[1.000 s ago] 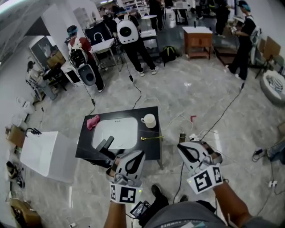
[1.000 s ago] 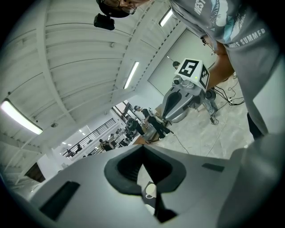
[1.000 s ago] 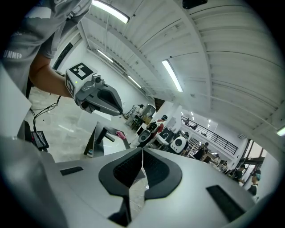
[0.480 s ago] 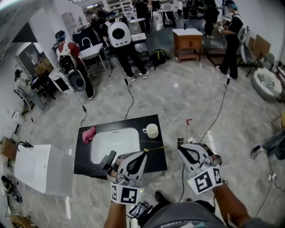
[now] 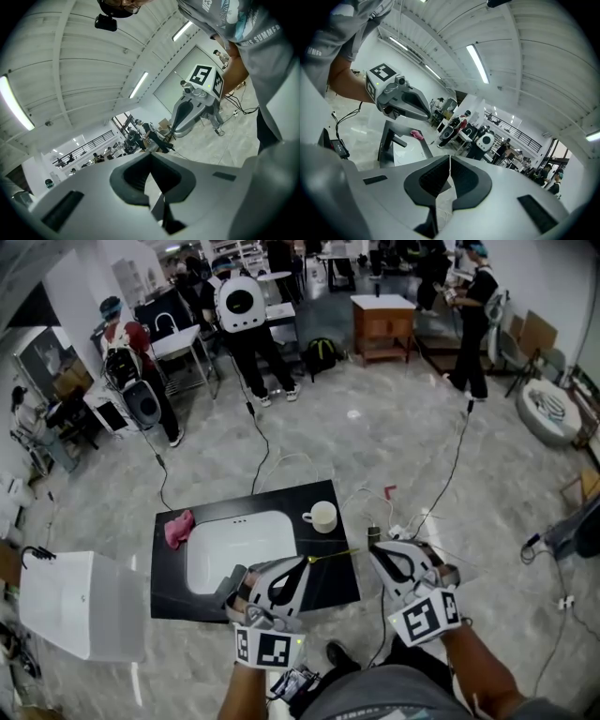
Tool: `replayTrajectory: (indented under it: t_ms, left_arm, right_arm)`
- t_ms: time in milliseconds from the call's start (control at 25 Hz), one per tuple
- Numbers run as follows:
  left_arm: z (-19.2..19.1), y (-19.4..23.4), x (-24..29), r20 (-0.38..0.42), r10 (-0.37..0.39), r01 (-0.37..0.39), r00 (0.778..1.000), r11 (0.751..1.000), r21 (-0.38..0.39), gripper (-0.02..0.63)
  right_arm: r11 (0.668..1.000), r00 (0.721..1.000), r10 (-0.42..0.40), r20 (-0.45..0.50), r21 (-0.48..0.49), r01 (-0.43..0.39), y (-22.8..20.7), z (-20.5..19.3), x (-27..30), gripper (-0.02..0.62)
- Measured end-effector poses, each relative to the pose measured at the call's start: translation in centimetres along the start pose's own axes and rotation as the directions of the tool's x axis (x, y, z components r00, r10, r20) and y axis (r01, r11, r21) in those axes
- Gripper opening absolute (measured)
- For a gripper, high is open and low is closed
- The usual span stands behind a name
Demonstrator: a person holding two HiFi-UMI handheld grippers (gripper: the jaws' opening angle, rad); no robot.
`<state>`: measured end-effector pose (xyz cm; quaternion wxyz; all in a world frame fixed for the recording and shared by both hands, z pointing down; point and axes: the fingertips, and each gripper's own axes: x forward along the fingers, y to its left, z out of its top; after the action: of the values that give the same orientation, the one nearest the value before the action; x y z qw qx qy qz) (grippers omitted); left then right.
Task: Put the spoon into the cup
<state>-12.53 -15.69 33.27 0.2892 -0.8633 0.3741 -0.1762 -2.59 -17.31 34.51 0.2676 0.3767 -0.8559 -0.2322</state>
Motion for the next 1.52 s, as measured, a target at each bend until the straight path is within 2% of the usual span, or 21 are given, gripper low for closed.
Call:
replayTrajectory:
  t_ms: [200,600,1320,1520]
  left_arm:
    - [-1.6,-0.3,0.7,-0.013,-0.003,0.003,1.0,1.0,-0.021,0.002]
    - [-5.1,-2.9,3.5,-0.094,0.006,-0.012,0.996,0.998,-0.061,0.002]
    - [-12.2,-6.0,7.1,-0.21,0.009,-0.033,0.978,0.993,-0.111,0.002]
    - [-14.4,-7.1,7.4,-0.214,0.005,-0.035,0.977,0.99,-0.136,0.002]
  right_arm:
    - [1.0,1.0,0.022,-0.012,0.012,-0.022,0.4,-1.7,1.9,0.032]
    - [0.992,0.993,0.12,-0.019,0.04,-0.12,1.5,-7.2,4.8,0.032]
    - [0.956,0.956,0.288,-0.052,0.079,-0.284,6.2,-16.2,10.3,0.034]
    - [0.947,0.945,0.317,-0.08,0.081,-0.31,8.1,-18.8,11.9,0.034]
